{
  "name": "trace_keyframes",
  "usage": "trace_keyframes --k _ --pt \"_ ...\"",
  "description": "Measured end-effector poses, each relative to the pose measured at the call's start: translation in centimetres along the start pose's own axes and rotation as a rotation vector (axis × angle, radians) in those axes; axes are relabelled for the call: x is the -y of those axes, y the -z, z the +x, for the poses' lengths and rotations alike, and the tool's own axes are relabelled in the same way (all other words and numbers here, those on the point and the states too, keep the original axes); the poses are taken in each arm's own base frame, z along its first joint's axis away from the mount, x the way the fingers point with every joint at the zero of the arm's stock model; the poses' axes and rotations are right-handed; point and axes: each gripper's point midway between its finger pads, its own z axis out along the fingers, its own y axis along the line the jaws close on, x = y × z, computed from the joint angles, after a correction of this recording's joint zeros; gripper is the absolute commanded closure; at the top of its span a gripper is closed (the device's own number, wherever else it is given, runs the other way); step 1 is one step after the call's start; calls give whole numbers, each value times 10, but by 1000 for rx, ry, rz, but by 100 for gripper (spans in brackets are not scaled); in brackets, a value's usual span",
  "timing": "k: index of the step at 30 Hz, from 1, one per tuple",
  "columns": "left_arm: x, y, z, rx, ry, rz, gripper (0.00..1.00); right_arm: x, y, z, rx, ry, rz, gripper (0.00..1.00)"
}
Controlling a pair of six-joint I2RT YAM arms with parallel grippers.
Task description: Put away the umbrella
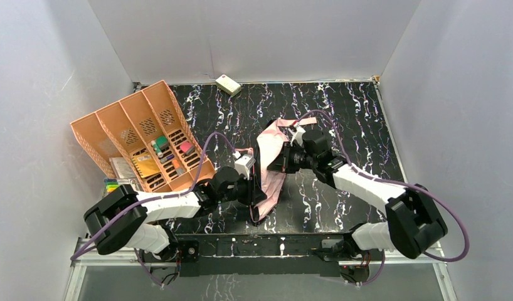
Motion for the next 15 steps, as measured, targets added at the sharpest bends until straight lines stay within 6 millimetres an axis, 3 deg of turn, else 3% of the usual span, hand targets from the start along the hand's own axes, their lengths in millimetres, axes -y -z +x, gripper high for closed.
trace_keyframes --k 15 --pt "-9 -6 19 -72 -5 -14 95 15 -28 27 -81 -60 -17 97"
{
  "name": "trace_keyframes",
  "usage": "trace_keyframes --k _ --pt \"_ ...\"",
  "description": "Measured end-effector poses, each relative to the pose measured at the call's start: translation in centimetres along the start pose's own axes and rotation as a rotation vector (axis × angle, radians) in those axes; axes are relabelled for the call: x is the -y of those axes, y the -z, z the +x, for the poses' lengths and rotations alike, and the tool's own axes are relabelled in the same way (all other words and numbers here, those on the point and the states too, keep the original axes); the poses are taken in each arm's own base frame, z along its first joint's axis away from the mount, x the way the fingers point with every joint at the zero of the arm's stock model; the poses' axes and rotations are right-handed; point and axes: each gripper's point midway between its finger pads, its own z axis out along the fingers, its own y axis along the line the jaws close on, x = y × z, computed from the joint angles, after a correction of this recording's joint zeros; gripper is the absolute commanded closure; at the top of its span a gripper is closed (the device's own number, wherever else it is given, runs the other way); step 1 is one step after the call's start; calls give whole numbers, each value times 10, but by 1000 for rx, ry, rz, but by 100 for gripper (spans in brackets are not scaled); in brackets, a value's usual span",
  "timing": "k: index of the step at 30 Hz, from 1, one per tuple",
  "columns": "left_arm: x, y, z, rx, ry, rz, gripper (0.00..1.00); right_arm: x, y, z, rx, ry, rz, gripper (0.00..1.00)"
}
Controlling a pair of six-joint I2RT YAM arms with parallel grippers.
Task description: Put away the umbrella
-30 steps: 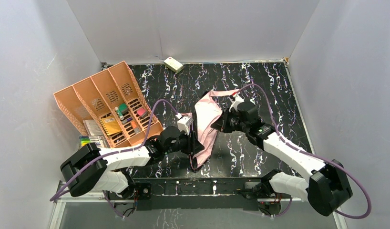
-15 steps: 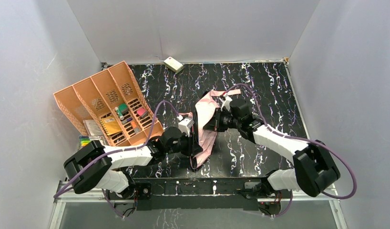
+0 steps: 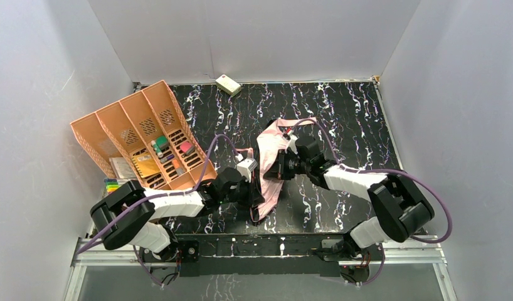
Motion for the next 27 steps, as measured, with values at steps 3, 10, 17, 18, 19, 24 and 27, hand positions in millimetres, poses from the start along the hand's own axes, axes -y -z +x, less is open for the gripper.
trace_keyframes --k 3,10,17,18,19,24,27 --pt "-2 -3 5 -23 -2 -1 95 16 -7 16 -34 -22 24 98" --pt "2 -5 8 -50 -16 17 81 44 -17 47 -93 -58 66 98" --pt "9 1 -2 -32 -26 24 44 52 -22 53 -93 -54 74 99" --pt "11 4 -8 -14 -28 21 43 53 -22 53 -93 -53 77 100" --pt "17 10 -19 18 -30 25 42 54 -22 53 -93 -51 80 100" --pt "34 31 -89 170 -13 25 35 57 -22 53 -86 -52 104 100" --pt "20 45 -144 274 31 -17 31 60 -21 54 -84 -51 130 100"
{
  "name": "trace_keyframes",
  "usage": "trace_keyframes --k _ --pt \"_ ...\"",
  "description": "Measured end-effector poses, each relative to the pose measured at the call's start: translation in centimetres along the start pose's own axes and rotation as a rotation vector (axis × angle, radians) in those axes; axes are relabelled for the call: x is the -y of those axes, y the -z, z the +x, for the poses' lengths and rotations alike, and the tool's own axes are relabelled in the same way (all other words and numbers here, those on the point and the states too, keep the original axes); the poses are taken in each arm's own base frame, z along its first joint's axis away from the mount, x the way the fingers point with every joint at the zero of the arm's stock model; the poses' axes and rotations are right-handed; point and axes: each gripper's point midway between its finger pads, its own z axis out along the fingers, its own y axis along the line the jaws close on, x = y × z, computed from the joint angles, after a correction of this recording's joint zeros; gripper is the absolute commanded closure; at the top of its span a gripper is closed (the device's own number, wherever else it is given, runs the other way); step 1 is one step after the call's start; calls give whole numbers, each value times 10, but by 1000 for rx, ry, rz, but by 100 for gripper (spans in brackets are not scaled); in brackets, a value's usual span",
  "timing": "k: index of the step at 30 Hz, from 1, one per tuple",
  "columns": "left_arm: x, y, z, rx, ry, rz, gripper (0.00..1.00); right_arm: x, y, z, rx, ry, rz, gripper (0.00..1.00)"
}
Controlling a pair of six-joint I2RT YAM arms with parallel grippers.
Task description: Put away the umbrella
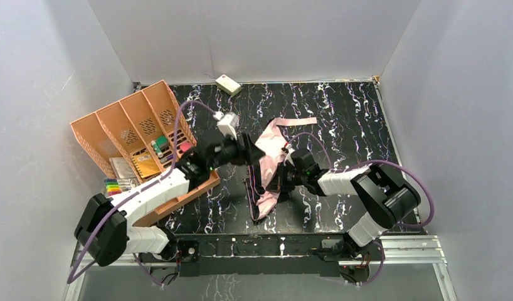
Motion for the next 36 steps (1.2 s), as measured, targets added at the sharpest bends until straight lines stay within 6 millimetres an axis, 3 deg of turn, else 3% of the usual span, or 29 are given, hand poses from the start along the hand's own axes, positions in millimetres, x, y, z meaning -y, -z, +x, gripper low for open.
trace_keyframes --k 2,6,10,13,17,22,26,33,36 --pt "-15 -2 -34 48 22 -45 25 1 0 0 2 1 14 100" --pt "-34 -23 -80 60 23 -110 20 4 3 -1 9 3 41 100" --pt "-38 -66 -114 15 -18 -119 19 7 5 -3 22 11 63 100" --pt "-46 -101 -125 -46 -50 -136 19 8 6 -3 24 19 70 100" --pt "-75 -149 -116 -147 -77 -186 19 9 7 -3 29 26 75 100" --pt "-117 -184 -82 -290 -71 -273 20 9 8 -4 33 34 76 100" --pt "-133 -202 -71 -344 -67 -298 26 9 8 -4 32 40 75 100" --pt "-136 -216 -81 -334 -75 -294 49 10 8 -4 31 46 73 100" --pt "-139 -218 -78 -344 -74 -295 50 10 8 -4 31 47 73 100"
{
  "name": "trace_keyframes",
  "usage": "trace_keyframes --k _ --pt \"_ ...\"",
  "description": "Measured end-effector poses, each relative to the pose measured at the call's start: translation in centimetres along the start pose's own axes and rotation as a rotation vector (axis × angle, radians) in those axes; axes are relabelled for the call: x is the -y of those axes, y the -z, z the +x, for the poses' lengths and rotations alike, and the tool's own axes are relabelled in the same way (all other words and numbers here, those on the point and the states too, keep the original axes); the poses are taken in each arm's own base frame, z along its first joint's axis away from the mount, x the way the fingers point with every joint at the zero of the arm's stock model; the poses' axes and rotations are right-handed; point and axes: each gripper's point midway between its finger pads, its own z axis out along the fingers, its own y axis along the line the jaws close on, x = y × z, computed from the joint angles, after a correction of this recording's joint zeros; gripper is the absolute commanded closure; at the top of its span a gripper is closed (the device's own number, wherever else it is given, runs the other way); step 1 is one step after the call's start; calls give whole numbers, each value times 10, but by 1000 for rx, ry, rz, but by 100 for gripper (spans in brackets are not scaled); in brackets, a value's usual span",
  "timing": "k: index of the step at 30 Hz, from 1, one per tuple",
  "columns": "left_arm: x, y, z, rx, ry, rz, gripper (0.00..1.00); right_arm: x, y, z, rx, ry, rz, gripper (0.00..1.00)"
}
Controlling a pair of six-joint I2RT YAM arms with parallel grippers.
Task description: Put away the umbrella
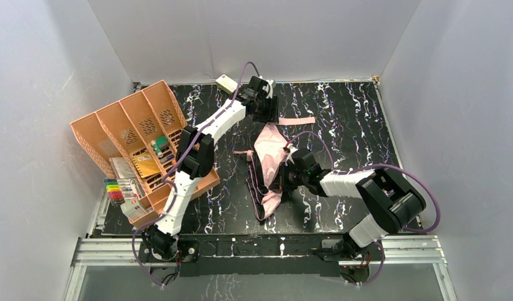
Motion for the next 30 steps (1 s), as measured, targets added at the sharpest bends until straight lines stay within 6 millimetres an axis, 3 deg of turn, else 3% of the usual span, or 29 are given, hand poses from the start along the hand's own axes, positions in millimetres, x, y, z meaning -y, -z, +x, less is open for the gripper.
trace_keyframes --k 5,7,12,17,25,30 --pt "-7 -6 11 -35 5 -11 47 0 0 0 0 0 0 100" --pt "-9 -5 12 -42 5 -14 52 0 0 0 0 0 0 100" --pt "-13 -4 13 -48 4 -19 80 0 0 0 0 3 -1 100" --pt "-14 -2 11 -49 6 -16 100 0 0 0 0 4 -1 100" --pt "-5 3 -6 13 0 32 100 1 -3 1 -5 -4 -4 100" --pt "14 41 -40 125 -5 80 100 -5 -17 -13 21 -12 -37 100"
